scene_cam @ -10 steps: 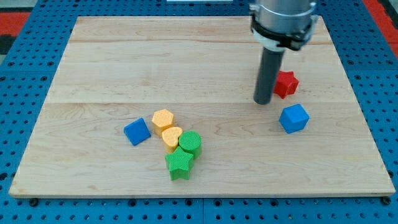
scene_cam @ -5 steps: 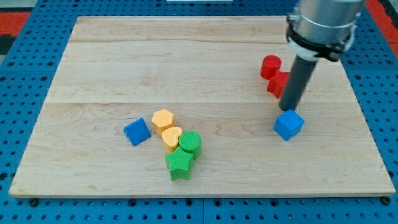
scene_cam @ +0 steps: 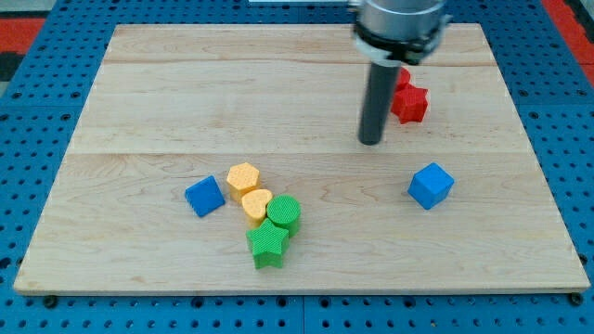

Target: Move red blocks to and fro

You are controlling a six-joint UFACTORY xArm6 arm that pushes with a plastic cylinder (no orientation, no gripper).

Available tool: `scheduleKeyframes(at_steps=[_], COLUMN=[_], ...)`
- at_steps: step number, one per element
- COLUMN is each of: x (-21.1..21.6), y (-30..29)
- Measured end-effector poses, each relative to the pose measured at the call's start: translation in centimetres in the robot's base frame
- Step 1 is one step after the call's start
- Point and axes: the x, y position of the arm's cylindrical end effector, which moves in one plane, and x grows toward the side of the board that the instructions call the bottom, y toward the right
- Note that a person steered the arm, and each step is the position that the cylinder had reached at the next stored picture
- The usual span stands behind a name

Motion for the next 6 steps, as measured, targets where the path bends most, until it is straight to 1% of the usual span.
scheduleKeyframes(at_steps=[1,2,3,4,5,6], x=[-6.2,-10.8,-12.8,-11.1,-8.2,-7.7], y=[-0.1,-0.1,2.1,4.8,4.6,4.9])
